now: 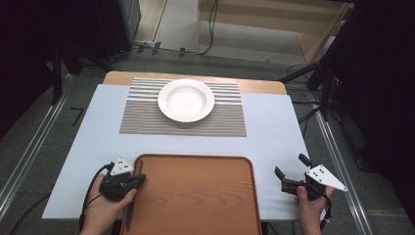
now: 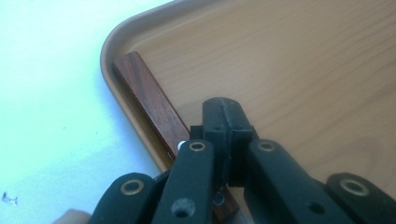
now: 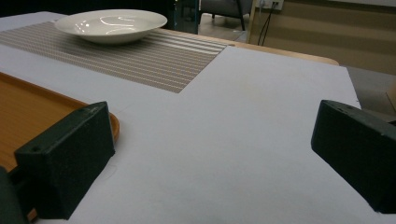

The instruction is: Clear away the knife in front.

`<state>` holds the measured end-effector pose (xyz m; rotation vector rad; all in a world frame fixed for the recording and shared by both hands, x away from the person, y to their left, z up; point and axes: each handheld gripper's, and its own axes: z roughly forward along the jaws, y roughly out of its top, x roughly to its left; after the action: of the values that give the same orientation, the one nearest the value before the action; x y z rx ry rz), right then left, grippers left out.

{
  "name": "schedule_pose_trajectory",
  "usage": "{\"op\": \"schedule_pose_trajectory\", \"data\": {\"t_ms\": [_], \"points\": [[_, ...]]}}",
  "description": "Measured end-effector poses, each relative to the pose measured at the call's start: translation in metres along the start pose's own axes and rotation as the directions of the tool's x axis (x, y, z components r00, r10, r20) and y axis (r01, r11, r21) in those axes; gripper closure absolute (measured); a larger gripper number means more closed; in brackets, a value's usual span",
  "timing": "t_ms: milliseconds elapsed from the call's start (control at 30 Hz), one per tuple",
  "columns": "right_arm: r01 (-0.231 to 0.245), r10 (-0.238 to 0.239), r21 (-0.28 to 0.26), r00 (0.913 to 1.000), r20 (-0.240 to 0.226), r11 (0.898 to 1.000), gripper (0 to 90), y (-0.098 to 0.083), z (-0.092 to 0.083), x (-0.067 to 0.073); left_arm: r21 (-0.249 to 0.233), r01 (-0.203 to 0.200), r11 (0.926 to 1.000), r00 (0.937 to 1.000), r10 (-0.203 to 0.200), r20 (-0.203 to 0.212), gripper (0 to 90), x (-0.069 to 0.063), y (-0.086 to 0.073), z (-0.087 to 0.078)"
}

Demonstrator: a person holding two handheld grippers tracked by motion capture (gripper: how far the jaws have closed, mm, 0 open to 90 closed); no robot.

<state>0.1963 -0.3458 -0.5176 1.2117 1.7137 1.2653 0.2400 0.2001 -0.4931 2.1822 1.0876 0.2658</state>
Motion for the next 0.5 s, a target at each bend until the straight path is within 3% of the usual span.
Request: {"op": "schedule_pose_trajectory", "data": {"t_ms": [167, 267, 400, 500], "points": [[0.004, -0.004, 0.000, 1.0000, -0.001, 1.000, 0.0, 0.0000, 0.0002, 0.0000, -0.015, -0.028, 0.9995, 0.9996, 0.028, -0.001, 82.3, -0.0027, -0.0004, -0.0005], [0.000, 0.000, 0.000, 1.0000, 0.000, 1.000, 0.0, 0.0000, 0.0000, 0.0000, -0.074, -0.048, 0.9961, 0.9979, 0.051, 0.040, 75.3, -0.0037, 0.0011, -0.0054], [0.001, -0.001, 0.000, 1.0000, -0.001, 1.000, 0.0, 0.0000, -0.0001, 0.0000, -0.099, -0.059, 0.9933, 0.9967, 0.064, 0.050, 69.9, -0.0046, 0.0019, -0.0077], [-0.001, 0.001, 0.000, 1.0000, -0.001, 1.000, 0.0, -0.0001, -0.0002, -0.0001, -0.121, -0.061, 0.9908, 0.9949, 0.070, 0.073, 60.6, -0.0045, 0.0018, -0.0081]]}}
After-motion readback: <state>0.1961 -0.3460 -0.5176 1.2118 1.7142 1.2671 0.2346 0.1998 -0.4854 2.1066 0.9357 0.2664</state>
